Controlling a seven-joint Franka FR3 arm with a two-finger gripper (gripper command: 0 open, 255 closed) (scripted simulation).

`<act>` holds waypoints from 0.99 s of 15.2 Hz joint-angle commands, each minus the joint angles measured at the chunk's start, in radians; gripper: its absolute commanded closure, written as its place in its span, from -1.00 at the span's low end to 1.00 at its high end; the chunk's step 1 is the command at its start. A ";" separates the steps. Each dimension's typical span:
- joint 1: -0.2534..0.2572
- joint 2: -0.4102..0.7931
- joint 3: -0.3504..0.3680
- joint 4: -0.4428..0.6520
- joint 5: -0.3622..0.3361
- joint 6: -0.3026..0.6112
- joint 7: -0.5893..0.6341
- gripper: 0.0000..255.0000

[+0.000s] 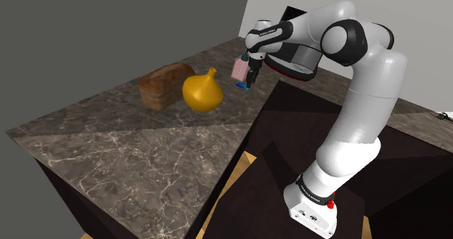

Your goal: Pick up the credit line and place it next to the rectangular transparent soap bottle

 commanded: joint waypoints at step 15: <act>0.004 -0.018 0.001 0.090 -0.002 -0.122 0.003 -1.00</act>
